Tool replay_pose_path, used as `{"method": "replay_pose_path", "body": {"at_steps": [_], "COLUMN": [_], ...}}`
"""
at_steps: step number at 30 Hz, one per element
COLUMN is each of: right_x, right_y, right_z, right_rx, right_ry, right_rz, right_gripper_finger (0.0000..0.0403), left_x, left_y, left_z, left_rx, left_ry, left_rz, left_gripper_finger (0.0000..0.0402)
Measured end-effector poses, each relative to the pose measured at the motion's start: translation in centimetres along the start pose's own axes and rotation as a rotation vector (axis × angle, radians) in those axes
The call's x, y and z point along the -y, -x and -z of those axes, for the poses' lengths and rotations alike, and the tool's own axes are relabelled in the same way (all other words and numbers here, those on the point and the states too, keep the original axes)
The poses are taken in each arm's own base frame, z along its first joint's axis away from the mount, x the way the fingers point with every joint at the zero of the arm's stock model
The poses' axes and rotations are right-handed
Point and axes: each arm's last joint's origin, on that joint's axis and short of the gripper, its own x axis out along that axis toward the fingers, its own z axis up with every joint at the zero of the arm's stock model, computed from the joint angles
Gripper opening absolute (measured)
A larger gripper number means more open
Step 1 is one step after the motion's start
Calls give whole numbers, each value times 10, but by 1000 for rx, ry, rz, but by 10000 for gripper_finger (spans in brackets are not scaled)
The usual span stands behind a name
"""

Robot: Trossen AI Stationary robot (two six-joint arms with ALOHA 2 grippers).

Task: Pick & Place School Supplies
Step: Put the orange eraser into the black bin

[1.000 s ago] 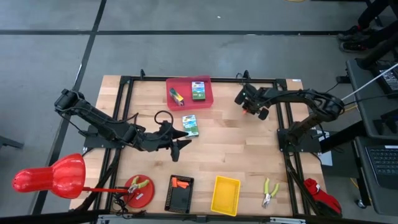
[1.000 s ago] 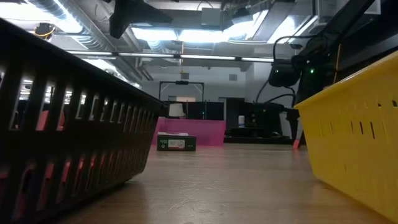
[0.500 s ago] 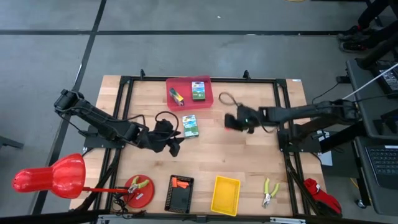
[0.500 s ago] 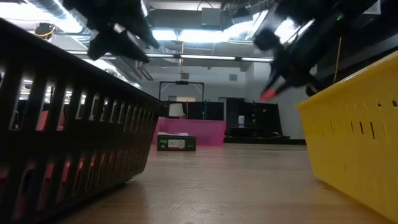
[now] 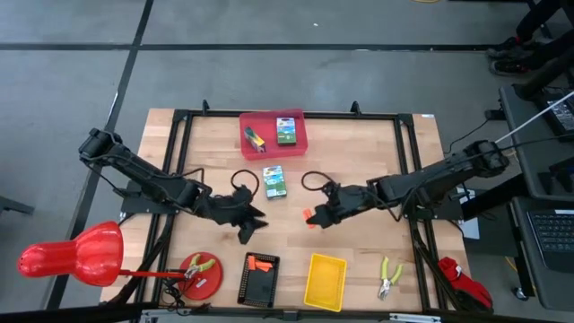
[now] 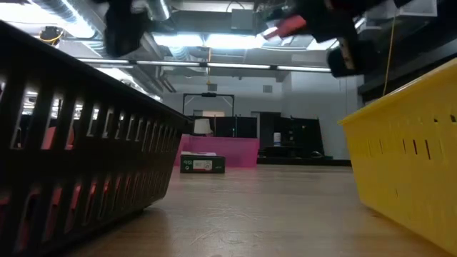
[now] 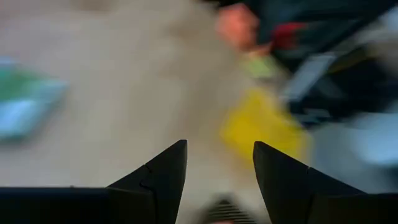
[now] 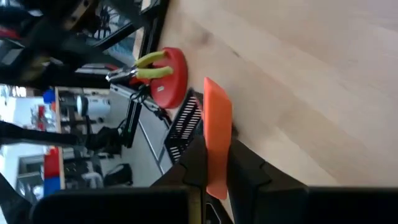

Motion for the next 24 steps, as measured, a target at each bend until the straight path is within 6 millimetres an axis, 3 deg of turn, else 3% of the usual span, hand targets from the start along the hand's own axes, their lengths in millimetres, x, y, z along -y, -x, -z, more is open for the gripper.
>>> {"method": "replay_pose_path", "body": {"at_steps": [4, 12, 19, 24], "right_x": [-19, -49, -56, -55], "right_y": [-16, -21, -18, -19], "right_z": [-2, -1, 6, 8], "right_rx": [-3, 10, 21, 53], "right_ry": [68, 134, 146, 145], "right_rz": [-8, -61, -68, -58], "right_gripper_finger": [36, 37, 37, 37], "left_x": [13, -2, 2, 6], "left_y": [-10, -35, -52, -53], "left_z": [-14, -19, -30, -34], "left_rx": [40, 34, 128, 166], "left_ry": [24, 119, 110, 79], "left_rz": [239, 194, 381, 441], "left_gripper_finger": [182, 207, 255, 258]}}
